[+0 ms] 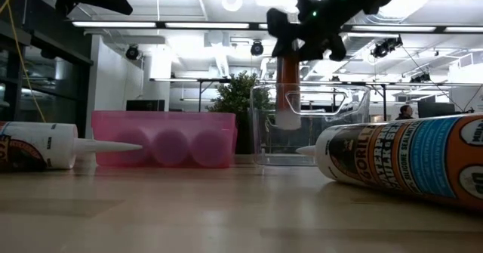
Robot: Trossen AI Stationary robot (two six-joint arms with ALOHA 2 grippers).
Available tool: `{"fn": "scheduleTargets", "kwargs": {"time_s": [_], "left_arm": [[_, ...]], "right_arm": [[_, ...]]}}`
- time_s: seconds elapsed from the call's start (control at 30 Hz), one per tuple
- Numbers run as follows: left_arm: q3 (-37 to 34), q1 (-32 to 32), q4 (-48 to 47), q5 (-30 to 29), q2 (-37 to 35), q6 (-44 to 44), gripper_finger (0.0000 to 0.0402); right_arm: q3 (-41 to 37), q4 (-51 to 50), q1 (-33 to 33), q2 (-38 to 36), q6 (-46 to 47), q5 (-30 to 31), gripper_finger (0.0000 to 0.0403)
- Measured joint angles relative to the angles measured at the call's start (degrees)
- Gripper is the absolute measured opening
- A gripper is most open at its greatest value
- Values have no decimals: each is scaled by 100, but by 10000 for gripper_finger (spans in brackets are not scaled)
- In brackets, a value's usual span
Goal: Pick & place silicon tubes, Sealant and Lysol wipes
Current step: Put the right orange sealant into the transparent bin
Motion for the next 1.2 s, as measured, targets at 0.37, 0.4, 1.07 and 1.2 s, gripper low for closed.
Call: {"fn": "scheduleTargets", "kwargs": {"time_s": [0.37, 0.4, 1.07, 1.2], "left_arm": [[0, 0, -116, 113, 30, 33, 0], [0, 0, -145, 115, 30, 33, 0], [0, 0, -140, 266, 30, -159, 0], [0, 0, -140, 368, 30, -160, 0]], "right_arm": [[0, 19, -137, 171, -1160, -437, 207], [0, 19, -140, 171, -1304, -436, 207], [-1022, 2346, 39, 176, -1849, 147, 206], [-1167, 2501, 28, 183, -1729, 123, 206]]}}
